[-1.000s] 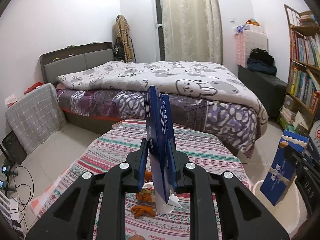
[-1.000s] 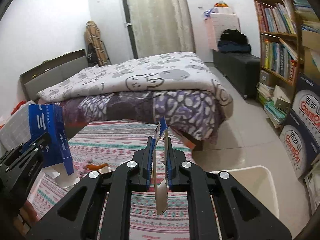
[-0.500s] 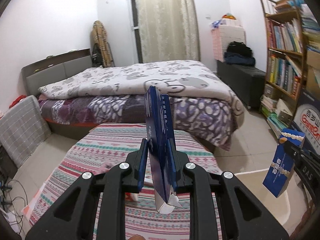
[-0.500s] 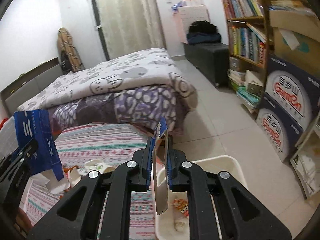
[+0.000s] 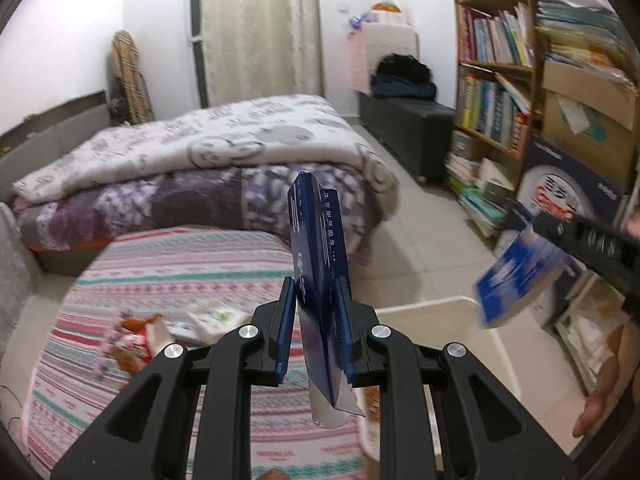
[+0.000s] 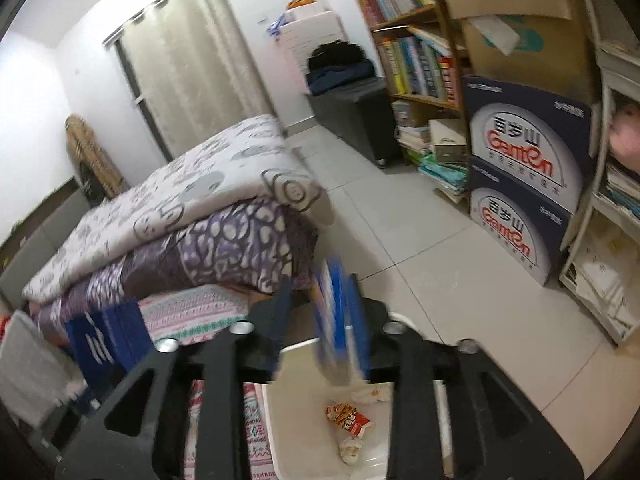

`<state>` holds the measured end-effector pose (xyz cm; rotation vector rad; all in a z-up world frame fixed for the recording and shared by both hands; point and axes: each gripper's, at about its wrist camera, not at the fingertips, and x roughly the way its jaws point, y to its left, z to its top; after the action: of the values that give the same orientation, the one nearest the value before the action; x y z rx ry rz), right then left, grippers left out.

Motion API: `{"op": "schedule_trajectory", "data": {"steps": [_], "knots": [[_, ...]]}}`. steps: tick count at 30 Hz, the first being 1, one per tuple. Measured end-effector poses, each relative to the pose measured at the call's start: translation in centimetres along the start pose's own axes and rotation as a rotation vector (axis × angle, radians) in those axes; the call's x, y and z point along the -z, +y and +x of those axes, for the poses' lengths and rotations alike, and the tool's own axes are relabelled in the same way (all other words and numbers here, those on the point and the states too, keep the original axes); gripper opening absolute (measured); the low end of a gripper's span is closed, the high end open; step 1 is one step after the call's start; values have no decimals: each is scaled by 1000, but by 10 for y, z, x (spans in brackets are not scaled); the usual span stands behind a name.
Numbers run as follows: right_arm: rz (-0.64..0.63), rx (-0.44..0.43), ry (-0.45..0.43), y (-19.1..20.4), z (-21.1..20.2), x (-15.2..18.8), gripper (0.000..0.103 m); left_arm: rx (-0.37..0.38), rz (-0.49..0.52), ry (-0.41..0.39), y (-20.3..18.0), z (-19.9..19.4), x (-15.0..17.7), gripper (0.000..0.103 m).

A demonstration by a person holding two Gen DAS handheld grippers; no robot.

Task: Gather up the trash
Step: 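Open the right tool over the bin while the left tool releases the blue box into it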

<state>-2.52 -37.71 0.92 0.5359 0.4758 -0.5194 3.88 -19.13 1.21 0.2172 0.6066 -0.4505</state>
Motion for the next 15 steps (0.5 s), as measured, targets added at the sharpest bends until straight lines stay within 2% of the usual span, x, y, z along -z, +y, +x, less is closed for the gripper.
{"op": "schedule_trajectory", "data": {"steps": [4, 8, 10, 12, 15], "knots": [[60, 16, -24, -19, -6, -8, 44, 69, -7, 41, -16, 7, 1, 20], [116, 34, -34, -36, -10, -14, 59, 115, 3, 74, -35, 12, 5, 20], [146, 43, -41, -45, -12, -17, 69, 138, 9, 89, -45, 15, 7, 20], [183, 57, -63, -52, -16, -18, 84, 164, 20, 103, -55, 17, 7, 21], [203, 63, -73, -58, -18, -22, 89, 192, 42, 109, -70, 20, 8, 26]]}}
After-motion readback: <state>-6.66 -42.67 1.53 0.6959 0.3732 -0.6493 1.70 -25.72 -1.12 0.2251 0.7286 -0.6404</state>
